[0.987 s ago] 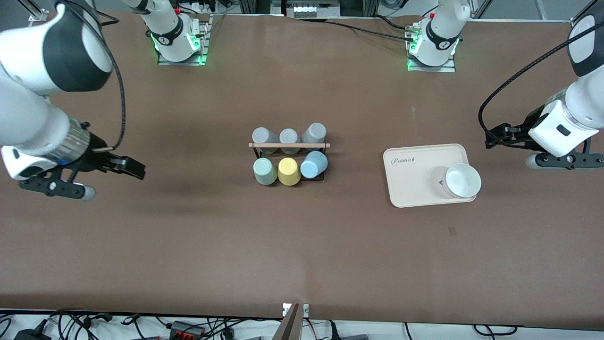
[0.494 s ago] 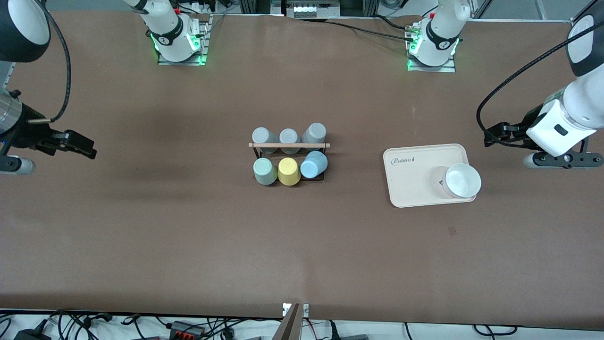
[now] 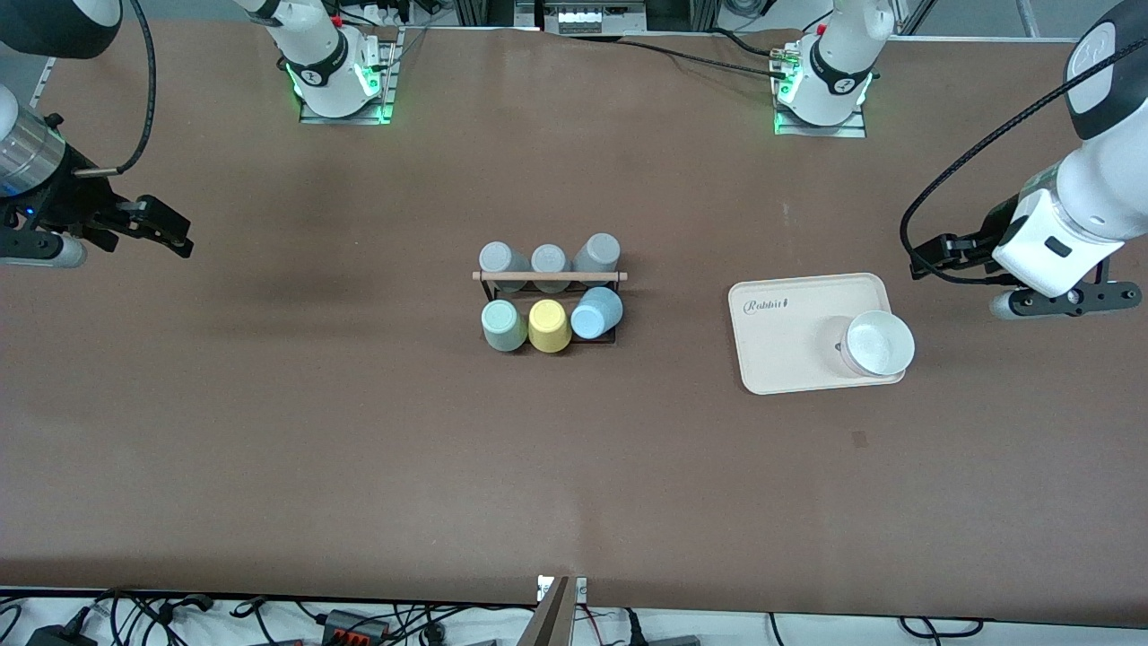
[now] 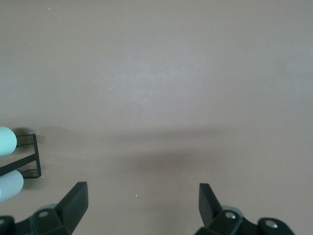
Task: Hang scattered cups on rack with three cups
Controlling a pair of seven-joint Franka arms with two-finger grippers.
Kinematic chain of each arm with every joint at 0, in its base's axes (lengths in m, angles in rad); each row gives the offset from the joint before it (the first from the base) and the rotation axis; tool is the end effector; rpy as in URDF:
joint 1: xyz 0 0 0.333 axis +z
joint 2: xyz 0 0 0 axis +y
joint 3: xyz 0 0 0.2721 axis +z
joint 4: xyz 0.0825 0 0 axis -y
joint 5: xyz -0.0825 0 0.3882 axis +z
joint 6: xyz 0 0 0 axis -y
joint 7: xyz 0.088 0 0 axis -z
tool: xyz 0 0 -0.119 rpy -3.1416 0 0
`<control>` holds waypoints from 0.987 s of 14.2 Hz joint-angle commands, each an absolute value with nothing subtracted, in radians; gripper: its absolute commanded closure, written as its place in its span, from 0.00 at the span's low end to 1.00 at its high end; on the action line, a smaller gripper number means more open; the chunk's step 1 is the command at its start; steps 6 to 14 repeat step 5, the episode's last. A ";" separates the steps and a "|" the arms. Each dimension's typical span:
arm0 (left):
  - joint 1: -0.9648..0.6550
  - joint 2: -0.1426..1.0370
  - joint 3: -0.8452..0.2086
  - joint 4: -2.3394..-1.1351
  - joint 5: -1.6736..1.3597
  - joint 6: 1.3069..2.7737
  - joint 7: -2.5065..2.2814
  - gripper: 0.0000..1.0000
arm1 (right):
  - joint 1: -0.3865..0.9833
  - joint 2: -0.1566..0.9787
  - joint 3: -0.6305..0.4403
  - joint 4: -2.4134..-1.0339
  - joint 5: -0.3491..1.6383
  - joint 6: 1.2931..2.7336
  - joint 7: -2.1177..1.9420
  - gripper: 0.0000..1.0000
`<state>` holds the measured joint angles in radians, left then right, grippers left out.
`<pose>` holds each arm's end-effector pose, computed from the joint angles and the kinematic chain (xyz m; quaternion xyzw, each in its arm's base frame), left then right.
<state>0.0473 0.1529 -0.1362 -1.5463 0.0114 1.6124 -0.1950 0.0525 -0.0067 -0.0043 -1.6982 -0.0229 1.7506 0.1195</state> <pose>0.5938 -0.0473 0.4961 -0.9977 -0.0528 0.0429 0.0014 0.5703 0.0252 0.5272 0.9989 -0.0339 0.0304 0.0088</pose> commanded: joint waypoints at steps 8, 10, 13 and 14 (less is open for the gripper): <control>0.095 0.135 -0.146 -1.569 0.017 1.743 -0.152 0.00 | 0.043 0.017 0.005 -1.651 -0.026 1.758 0.120 0.00; 0.095 0.135 -0.146 -1.569 0.017 1.743 -0.152 0.00 | 0.043 0.017 0.005 -1.651 -0.026 1.758 0.120 0.00; 0.095 0.135 -0.146 -1.569 0.017 1.743 -0.152 0.00 | 0.043 0.017 0.005 -1.651 -0.026 1.758 0.120 0.00; 0.095 0.135 -0.146 -1.569 0.017 1.743 -0.152 0.00 | 0.043 0.017 0.005 -1.651 -0.026 1.758 0.120 0.00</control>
